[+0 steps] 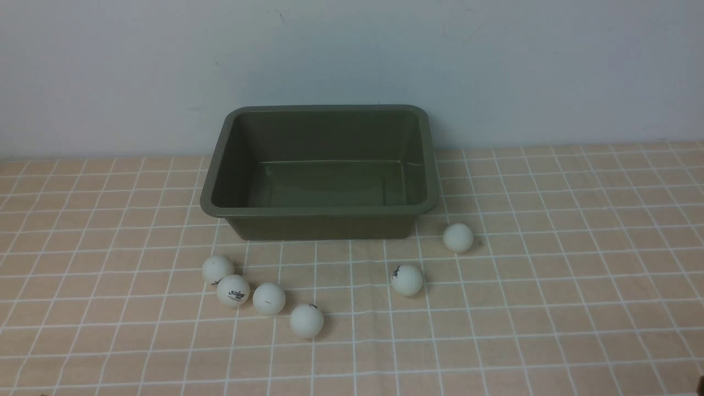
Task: Put the table tennis balls into the box on the light coffee tablecloth.
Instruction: 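Reach for and grasp a ping pong ball on the table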
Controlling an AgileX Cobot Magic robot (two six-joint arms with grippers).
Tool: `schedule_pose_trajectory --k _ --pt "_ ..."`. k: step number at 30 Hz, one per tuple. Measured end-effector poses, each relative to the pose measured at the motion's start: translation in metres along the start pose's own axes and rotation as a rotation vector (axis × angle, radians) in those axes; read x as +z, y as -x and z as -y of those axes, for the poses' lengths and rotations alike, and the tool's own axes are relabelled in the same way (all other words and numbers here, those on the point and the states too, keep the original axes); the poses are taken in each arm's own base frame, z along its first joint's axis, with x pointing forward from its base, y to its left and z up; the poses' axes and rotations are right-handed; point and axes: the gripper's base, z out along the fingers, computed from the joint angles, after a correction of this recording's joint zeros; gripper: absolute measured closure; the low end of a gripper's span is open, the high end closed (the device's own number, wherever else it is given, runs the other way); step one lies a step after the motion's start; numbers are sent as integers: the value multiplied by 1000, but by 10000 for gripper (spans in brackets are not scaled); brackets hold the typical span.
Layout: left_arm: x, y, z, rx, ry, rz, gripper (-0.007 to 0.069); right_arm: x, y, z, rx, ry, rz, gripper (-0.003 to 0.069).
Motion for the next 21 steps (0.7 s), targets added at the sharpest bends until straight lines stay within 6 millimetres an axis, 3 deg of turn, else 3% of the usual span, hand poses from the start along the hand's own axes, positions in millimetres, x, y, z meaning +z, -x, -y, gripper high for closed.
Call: schedule_pose_trajectory --k 12,16,21 --pt "0 0 0 0 0 0 306 0 1 0 0 -1 6 312" --pt "0 0 0 0 0 0 306 -1 5 0 72 0 31 312" --pt "0 0 0 0 0 0 306 -19 48 3 142 9 137 312"
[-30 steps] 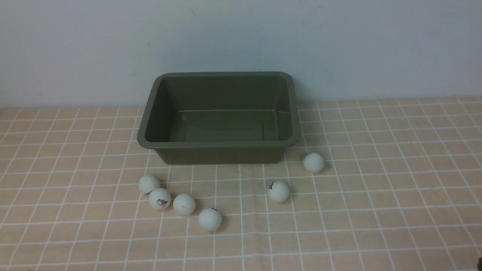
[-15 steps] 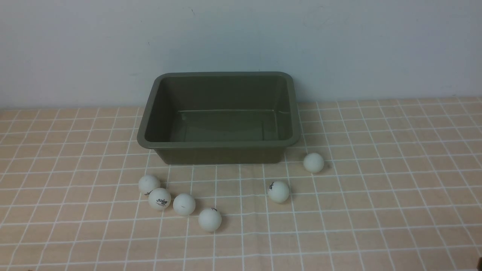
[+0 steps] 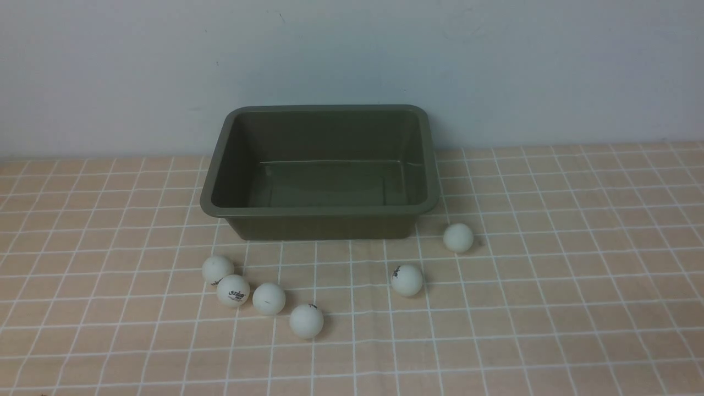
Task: Put the table tennis balls into the box on the light coffee tablecloth.
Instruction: 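Reach for and grasp a ping pong ball on the table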
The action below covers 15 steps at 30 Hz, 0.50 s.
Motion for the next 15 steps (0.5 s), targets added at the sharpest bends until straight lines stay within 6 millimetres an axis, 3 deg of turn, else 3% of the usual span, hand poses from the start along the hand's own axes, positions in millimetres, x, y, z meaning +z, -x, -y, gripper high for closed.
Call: schedule_pose_trajectory --k 7,15 --pt "0 0 0 0 0 0 306 -34 58 -7 2 34 -3 312" --pt "0 0 0 0 0 0 306 -43 69 -13 58 88 -10 312"
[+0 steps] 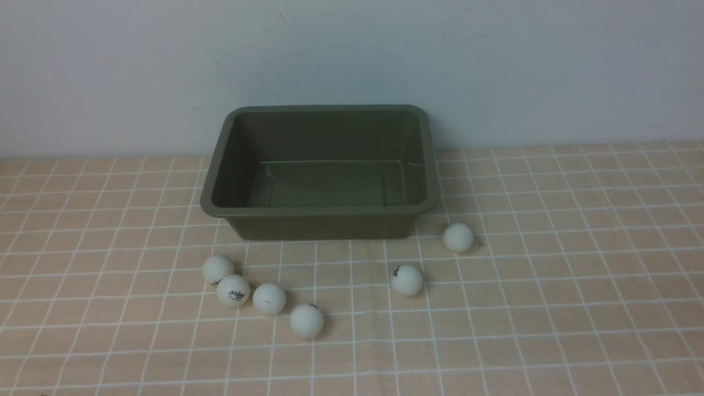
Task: Put the table tennis balls into the box on the light coffee tablecloth.
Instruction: 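Reach for and grasp a ping pong ball on the table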
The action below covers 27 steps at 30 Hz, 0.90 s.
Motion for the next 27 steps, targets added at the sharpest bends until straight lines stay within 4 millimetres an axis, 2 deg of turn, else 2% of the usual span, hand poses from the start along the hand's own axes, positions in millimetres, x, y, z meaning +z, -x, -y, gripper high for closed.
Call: schedule_pose_trajectory --k 16,27 --pt "0 1 0 -8 -3 19 306 0 0 -3 41 32 2 312" --pt "-2 21 4 -335 -83 240 306 0 -1 -3 41 33 -9 312"
